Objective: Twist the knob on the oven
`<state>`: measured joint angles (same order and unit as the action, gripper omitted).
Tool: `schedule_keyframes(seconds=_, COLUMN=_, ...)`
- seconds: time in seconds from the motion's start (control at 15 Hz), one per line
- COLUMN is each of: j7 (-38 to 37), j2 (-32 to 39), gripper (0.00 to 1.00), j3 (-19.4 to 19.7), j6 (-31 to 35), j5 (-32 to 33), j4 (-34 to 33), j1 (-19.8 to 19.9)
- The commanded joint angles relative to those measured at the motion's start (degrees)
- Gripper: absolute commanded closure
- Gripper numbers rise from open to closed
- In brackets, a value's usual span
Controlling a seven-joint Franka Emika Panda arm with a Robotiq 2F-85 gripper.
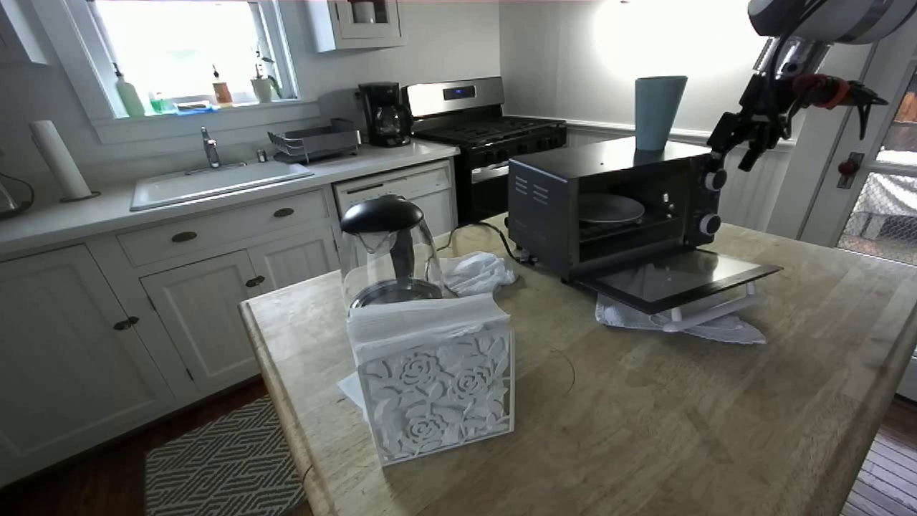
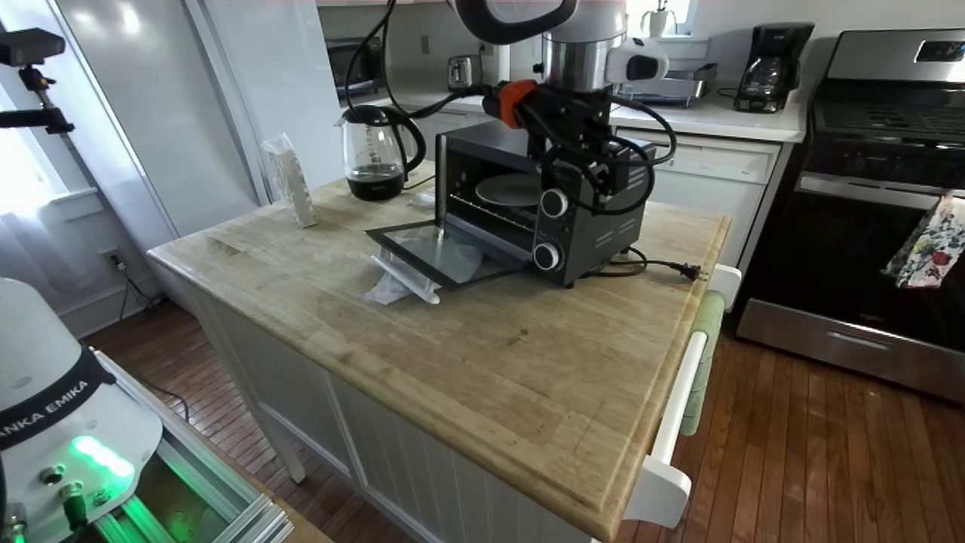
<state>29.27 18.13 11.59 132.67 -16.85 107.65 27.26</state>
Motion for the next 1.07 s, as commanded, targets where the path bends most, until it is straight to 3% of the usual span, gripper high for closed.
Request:
schedule_keyframes(seconds=0.0, j7=-1.4, j2=-0.2, gripper=0.00, j3=1.5, j6=0.7, j5=1.0, j4=-1.1, j1=0.3)
schedule_keyframes(seconds=1.0, j7=-1.9, j2=4.9, gripper=0.00, j3=1.9, j6=-5.0, j5=0.4, j4=-5.9, j1=1.2)
